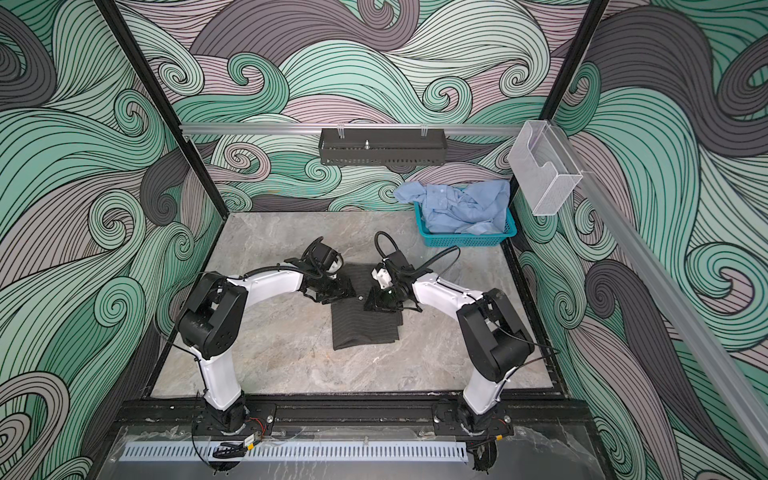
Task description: Fold and stack the long sleeve shirts
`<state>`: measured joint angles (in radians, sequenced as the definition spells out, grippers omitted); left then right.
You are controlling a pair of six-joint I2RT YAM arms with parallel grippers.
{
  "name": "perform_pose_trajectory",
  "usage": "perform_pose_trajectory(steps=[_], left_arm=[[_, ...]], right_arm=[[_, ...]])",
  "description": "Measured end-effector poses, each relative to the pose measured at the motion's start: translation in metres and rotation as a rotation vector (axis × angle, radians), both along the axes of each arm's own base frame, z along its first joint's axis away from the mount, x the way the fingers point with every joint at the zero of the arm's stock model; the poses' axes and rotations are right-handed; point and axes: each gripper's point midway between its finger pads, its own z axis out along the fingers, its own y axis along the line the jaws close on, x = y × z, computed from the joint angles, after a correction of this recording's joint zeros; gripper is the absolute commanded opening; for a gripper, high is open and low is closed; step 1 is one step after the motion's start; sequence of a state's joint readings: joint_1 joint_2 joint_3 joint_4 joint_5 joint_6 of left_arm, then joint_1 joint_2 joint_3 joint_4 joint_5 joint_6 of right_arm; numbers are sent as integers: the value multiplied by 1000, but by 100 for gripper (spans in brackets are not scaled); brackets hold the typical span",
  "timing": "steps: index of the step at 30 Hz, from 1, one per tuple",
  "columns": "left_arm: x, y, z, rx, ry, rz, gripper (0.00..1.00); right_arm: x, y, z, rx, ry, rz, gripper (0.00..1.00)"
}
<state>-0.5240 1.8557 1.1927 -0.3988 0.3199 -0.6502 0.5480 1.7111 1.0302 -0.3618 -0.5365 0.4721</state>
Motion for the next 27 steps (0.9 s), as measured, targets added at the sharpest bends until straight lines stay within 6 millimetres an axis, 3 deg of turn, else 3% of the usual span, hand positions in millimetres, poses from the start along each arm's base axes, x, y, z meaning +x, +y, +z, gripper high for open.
perform_pose_trajectory(steps=[7, 10, 15, 18, 21, 24, 27], left_arm=[[-22, 7, 55, -63, -66, -3, 62], [-29, 4, 67, -119, -81, 5, 57], [-50, -18, 42, -213, 15, 5, 47], [-63, -34, 13, -265, 96, -2, 41], [-80, -36, -17, -273, 183, 0, 36], [-84, -38, -22, -291, 205, -13, 33], [-84, -38, -24, -305, 214, -27, 37]], right_arm=[[-17, -19, -44, -69, 90, -19, 29], [-15, -22, -47, -67, 89, -25, 27], [-15, -23, -48, -68, 80, -16, 26], [-15, -23, -48, -70, 78, -13, 26], [-15, -24, -48, -72, 76, -7, 29], [-18, -26, -43, -76, 67, 5, 41], [-23, -27, -31, -75, 60, 11, 47]])
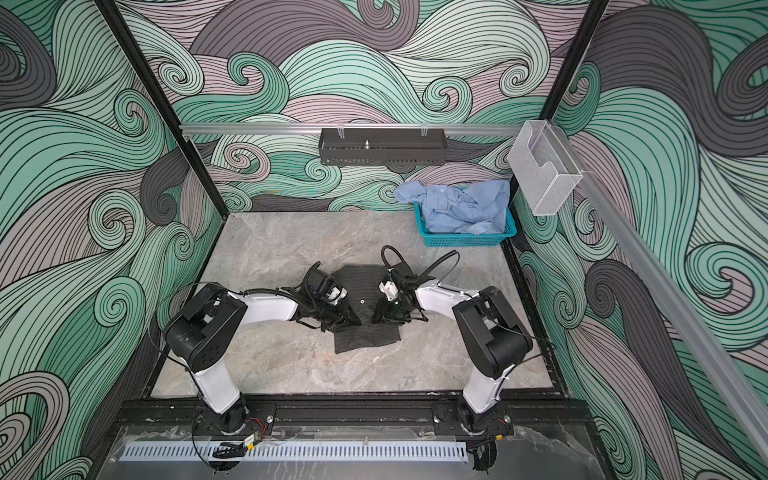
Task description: Fold and stack the long sleeve shirts
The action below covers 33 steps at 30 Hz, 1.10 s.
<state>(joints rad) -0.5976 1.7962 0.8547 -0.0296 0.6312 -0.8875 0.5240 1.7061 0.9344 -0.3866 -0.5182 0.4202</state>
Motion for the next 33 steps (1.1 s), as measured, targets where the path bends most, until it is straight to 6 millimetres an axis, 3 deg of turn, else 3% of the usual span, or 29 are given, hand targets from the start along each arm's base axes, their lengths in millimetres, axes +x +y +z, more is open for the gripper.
perform_pose_trajectory(steps=[3, 7, 11, 17, 25, 33], left_arm=[[1, -2, 3, -21, 1, -10, 46], [4, -3, 7, -21, -14, -19, 55], [6, 4, 10, 20, -43, -7, 59], [14, 30, 9, 91, -53, 36, 60], [15, 44, 7, 97, -44, 24, 60], [14, 50, 15, 93, -82, -5, 62]], right_arm=[[-7, 8, 20, 28, -30, 18, 48], [-21, 37, 38, 93, -42, 77, 42], [-24, 47, 29, 107, -7, 83, 38], [-20, 29, -13, 37, 65, 38, 33], [-6, -3, -17, 13, 30, 12, 31], [-9, -10, -7, -8, -8, 46, 36]])
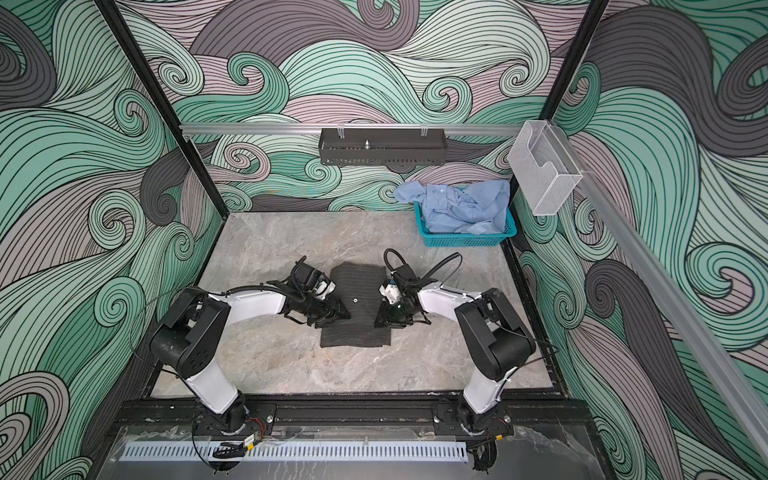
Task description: Fold and stack the long sleeve shirts
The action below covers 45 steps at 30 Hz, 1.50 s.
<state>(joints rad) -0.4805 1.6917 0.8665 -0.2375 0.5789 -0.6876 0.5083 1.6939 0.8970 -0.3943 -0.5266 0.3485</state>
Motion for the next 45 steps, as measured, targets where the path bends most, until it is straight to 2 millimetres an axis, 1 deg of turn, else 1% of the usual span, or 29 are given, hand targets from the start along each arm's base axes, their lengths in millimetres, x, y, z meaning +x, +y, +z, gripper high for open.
perform_pose_trajectory(steps=[2, 4, 5, 9, 10, 12, 14, 15, 17, 20, 21, 24, 26, 28, 31, 34, 36, 39, 42, 44, 45], left_arm=[[1, 7, 8, 16, -17, 10, 63], [5, 11, 24, 24, -43, 17, 64], [11, 11, 34, 22, -63, 23, 64], [56, -3, 89, -34, -190, 40, 63], [66, -7, 98, -48, -215, 43, 62], [83, -15, 106, -71, -235, 44, 61], [97, -22, 96, -73, -219, 43, 60], [104, -23, 85, -66, -198, 48, 59], [112, -25, 54, -40, -139, 55, 59], [115, -19, 5, 3, -35, 73, 58], [116, -20, -4, -8, -6, 73, 57], [129, -18, -3, -30, -2, 86, 57], [132, -14, -5, -41, 6, 95, 56], [132, -9, -6, -49, 13, 104, 56], [125, 4, -8, -53, 19, 124, 56], [113, 27, -9, -33, 25, 166, 56], [106, 45, -9, -10, 27, 205, 57], [99, 65, -8, 21, 23, 251, 58], [97, 79, -7, 53, 21, 283, 62], [96, 86, -5, 82, 13, 296, 64], [95, 91, -3, 106, 6, 302, 67]], right_arm=[[-2, -2, 7, -15, -5, 1, 37], [-1, 0, 16, -18, -16, 2, 37], [0, 2, 21, -14, -24, 1, 37], [13, 13, 43, 19, -68, -7, 36], [16, 16, 47, 27, -77, -9, 35], [20, 19, 51, 35, -83, -15, 33], [22, 20, 50, 37, -80, -22, 33], [22, 21, 47, 36, -72, -24, 32], [22, 21, 39, 26, -54, -26, 32], [21, 20, 25, 7, -23, -27, 32], [20, 19, 20, 0, -14, -27, 32], [15, 14, 7, -29, 13, -29, 31], [12, 10, -2, -55, 28, -29, 32], [12, 8, -6, -66, 33, -28, 32], [18, 10, -6, -74, 20, -21, 31], [33, 16, -7, -91, 12, -13, 31], [50, 23, -7, -101, -6, -7, 31], [78, 36, -6, -110, -34, 2, 31], [101, 48, -3, -110, -69, 13, 31], [107, 51, 1, -110, -86, 19, 32], [108, 50, 5, -114, -93, 20, 33]])
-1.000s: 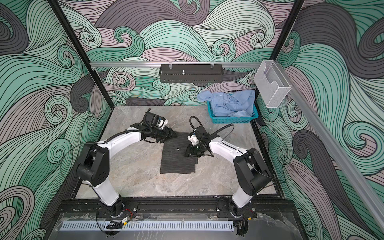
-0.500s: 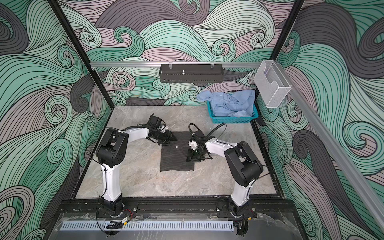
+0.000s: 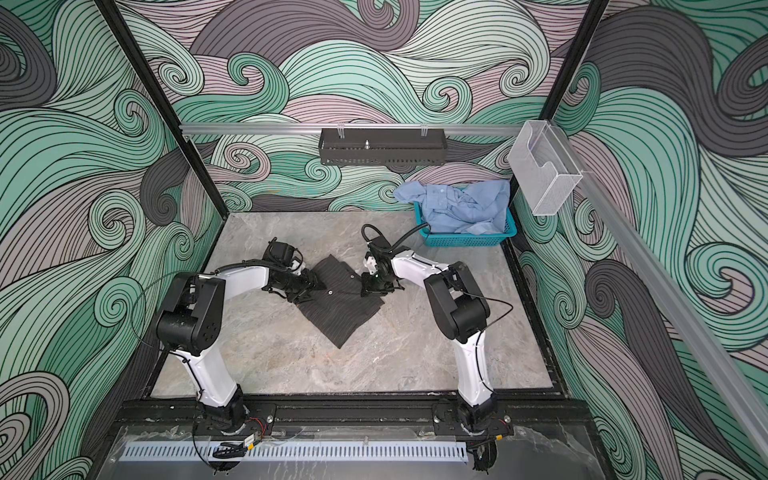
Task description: Fold and stack the long sleeve shirts
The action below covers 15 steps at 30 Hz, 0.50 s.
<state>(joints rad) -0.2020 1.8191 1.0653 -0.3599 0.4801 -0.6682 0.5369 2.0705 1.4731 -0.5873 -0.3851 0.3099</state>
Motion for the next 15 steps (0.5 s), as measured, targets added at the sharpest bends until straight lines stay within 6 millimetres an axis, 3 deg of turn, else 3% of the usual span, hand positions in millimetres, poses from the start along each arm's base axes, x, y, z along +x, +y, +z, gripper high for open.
perform_pose_trajectory(steps=[4, 7, 11, 12, 14, 15], left_arm=[[-8, 16, 24, 99, -46, 4, 74], [-11, 22, 77, 171, -185, -18, 85], [-25, -3, 172, 258, -487, -119, 96], [-33, -11, 188, 278, -547, -144, 98], [-53, -26, 206, 316, -628, -214, 99], [-64, -34, 207, 344, -647, -254, 99]], right_arm=[[-3, -6, 28, -6, -51, 1, 37], [-9, -15, 83, 27, -177, -9, 39], [-33, -33, 171, 138, -442, -30, 42], [-42, -38, 189, 178, -515, -34, 38], [-61, -51, 205, 237, -616, -47, 26], [-69, -58, 206, 261, -646, -60, 27]])
